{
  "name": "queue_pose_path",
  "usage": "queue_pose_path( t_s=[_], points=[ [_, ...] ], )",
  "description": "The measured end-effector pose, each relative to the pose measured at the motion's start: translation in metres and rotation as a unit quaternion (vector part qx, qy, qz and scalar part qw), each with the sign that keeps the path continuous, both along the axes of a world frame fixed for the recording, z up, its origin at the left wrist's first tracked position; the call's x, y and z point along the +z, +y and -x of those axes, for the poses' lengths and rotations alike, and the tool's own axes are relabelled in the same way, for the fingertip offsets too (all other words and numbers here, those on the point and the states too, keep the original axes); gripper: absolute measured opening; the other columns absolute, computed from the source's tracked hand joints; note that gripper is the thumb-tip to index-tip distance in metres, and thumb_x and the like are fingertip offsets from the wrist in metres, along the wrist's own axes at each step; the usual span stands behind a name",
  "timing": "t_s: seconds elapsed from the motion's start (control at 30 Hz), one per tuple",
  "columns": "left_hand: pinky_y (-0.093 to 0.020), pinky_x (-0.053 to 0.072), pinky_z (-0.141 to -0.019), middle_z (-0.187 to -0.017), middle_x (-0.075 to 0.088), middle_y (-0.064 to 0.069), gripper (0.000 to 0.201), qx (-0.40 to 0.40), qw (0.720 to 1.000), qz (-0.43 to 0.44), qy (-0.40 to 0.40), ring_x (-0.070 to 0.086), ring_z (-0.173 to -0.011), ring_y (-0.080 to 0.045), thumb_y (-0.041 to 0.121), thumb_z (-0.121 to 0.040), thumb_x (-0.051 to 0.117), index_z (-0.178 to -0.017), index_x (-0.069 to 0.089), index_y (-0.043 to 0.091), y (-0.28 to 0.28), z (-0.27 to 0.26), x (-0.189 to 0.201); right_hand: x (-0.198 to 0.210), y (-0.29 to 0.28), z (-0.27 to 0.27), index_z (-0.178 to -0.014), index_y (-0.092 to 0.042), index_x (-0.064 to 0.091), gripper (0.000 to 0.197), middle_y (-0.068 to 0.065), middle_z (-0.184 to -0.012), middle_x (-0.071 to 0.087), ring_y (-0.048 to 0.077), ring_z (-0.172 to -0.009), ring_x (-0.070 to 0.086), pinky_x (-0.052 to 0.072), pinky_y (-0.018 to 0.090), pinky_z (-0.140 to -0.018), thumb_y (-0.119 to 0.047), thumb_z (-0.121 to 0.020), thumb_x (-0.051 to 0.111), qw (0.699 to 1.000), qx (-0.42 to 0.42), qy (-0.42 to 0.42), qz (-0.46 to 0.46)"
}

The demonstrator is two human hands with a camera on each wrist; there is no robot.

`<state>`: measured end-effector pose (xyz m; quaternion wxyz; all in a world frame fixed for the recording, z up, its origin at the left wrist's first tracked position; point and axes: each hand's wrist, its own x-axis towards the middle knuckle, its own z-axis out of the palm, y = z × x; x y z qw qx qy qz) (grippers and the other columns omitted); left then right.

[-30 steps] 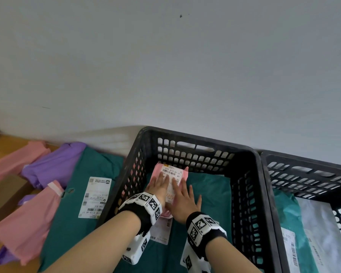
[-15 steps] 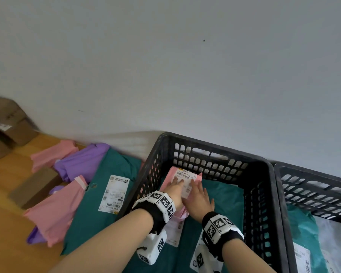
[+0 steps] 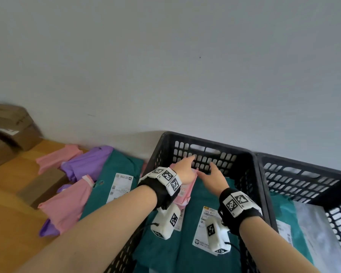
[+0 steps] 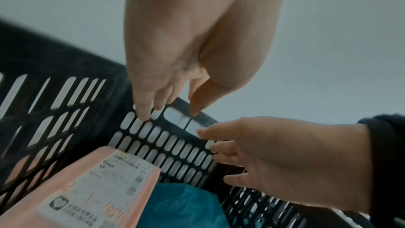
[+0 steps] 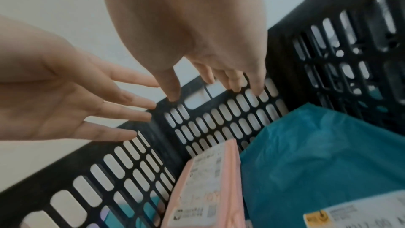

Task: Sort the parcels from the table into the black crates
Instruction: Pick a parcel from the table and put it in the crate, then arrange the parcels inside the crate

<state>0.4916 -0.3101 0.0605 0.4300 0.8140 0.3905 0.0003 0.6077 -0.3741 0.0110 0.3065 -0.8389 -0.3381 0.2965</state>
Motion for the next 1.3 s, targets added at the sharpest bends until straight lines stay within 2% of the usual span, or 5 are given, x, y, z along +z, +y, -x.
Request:
queue_pose_path(
  t_s=[0.7, 0.9, 1.07, 1.2, 1.3],
  points=[
    [-0.027, 0.031, -0.110, -0.150, 0.035, -0.006, 0.061, 0.045, 0.969, -0.112, -0.215, 0.036, -0.136, -0.023, -0.004, -0.090, 0.041, -0.146, 0.031, 0.017, -0.023, 0.293, 0.075, 0.107, -0.025, 0.273, -0.145, -0.004, 0.033, 0.057, 0.017, -0.144, 0.042, 0.027, -0.132, 0.042, 0.036, 0.038, -0.109, -0.018, -0.094, 0.055, 0.983, -0.024, -0.023, -0.181],
    [-0.010, 0.039, -0.063, -0.094, 0.054, 0.006, 0.045, 0.089, 0.971, -0.115, -0.188, 0.051, -0.074, 0.003, -0.004, -0.091, 0.043, -0.124, 0.046, 0.026, -0.018, 0.400, 0.049, 0.088, -0.026, 0.373, -0.141, -0.008, 0.039, 0.056, 0.014, -0.142, 0.045, 0.029, -0.124, 0.050, 0.042, 0.044, -0.104, -0.019, -0.090, 0.060, 0.983, -0.007, 0.028, -0.182],
    [-0.036, 0.048, -0.097, -0.125, 0.060, -0.004, 0.057, 0.149, 0.973, -0.149, -0.099, 0.060, -0.109, -0.025, 0.043, -0.074, 0.046, -0.131, 0.042, 0.051, -0.006, 0.474, 0.011, 0.065, -0.023, 0.430, -0.139, -0.003, 0.040, 0.053, 0.018, -0.138, 0.047, 0.031, -0.125, 0.048, 0.039, 0.046, -0.105, -0.019, -0.092, 0.058, 0.988, 0.037, 0.004, -0.148],
    [-0.026, 0.037, -0.095, -0.128, 0.056, -0.017, 0.043, 0.181, 0.969, -0.132, -0.102, 0.052, -0.121, -0.029, 0.009, -0.085, 0.051, -0.127, 0.054, 0.001, -0.010, 0.509, -0.004, 0.046, -0.015, 0.455, -0.132, 0.002, 0.043, 0.045, 0.021, -0.130, 0.051, 0.033, -0.119, 0.050, 0.040, 0.045, -0.102, -0.018, -0.094, 0.056, 0.991, 0.056, 0.004, -0.120],
    [-0.016, 0.030, -0.097, -0.144, 0.039, -0.009, 0.053, 0.188, 0.976, -0.090, -0.058, 0.040, -0.133, -0.024, -0.004, -0.092, 0.045, -0.143, 0.033, 0.004, 0.000, 0.533, -0.022, 0.034, -0.001, 0.465, -0.137, -0.003, 0.040, 0.048, 0.017, -0.135, 0.049, 0.030, -0.123, 0.048, 0.039, 0.037, -0.103, -0.017, -0.094, 0.055, 0.992, 0.077, 0.008, -0.100]
  ],
)
